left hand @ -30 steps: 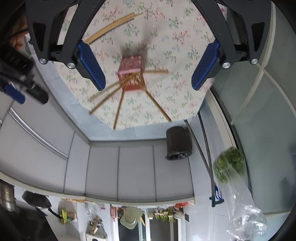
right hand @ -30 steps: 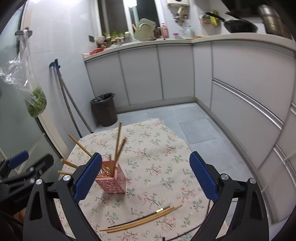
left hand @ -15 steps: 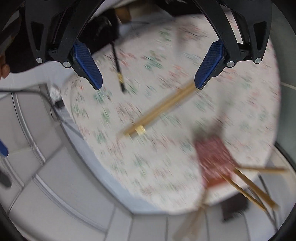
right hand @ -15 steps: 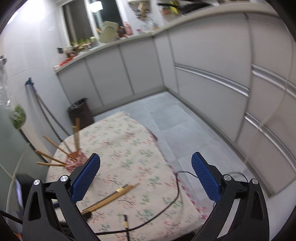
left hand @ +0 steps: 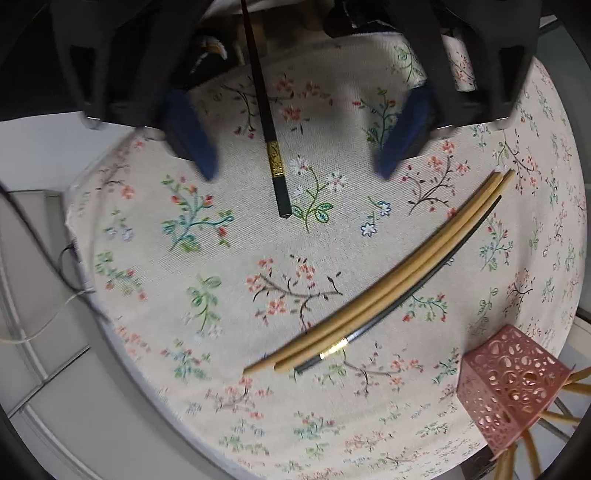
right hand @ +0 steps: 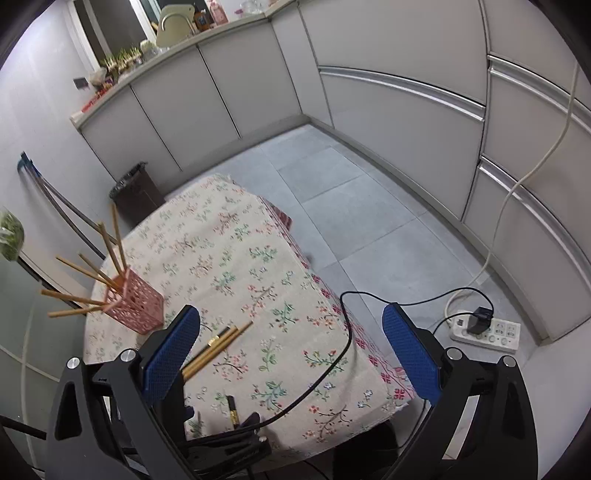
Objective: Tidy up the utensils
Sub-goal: 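Grasp a black-tipped chopstick with the left tool while the right tool reaches the pile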
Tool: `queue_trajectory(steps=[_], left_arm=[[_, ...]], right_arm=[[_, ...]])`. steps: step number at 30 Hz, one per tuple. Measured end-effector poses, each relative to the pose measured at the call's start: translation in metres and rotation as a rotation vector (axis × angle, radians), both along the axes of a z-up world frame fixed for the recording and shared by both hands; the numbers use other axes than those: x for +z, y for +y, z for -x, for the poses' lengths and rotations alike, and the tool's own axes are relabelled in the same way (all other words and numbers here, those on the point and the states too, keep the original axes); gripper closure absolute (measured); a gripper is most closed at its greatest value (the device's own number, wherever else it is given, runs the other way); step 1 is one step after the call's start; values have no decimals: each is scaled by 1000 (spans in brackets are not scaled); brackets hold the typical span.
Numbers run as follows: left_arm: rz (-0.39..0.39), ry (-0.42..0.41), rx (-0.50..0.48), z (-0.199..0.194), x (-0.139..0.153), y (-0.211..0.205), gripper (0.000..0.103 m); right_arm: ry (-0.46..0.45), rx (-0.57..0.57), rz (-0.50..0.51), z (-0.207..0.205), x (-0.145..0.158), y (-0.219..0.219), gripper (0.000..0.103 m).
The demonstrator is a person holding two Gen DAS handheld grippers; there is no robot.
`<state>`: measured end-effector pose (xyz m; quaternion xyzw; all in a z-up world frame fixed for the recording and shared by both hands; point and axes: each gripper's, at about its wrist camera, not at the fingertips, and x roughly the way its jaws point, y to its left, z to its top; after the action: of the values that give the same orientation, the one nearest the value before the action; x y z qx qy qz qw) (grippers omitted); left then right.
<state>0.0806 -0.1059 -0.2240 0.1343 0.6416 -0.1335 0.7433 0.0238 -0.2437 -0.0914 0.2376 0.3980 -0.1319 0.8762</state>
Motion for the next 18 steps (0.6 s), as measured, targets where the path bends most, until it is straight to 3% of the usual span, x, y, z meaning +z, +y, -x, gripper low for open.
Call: queue_trajectory(steps=[4, 6, 11, 15, 18], left_arm=[[23, -56, 1, 1, 3, 0, 44], [28, -78, 5, 0, 7, 2, 62], [21, -114, -36, 5, 11, 12, 88], [81, -101, -52, 6, 18, 38, 97], [97, -116, -38, 1, 27, 61, 97]], right_arm=[[13, -19, -22, -2, -6, -5, 7], [26, -27, -60, -6, -11, -9, 7], [107, -1, -143, -26, -33, -3, 7], [175, 18, -206, -49, -54, 14, 7], [224, 25, -367, -70, -78, 21, 10]])
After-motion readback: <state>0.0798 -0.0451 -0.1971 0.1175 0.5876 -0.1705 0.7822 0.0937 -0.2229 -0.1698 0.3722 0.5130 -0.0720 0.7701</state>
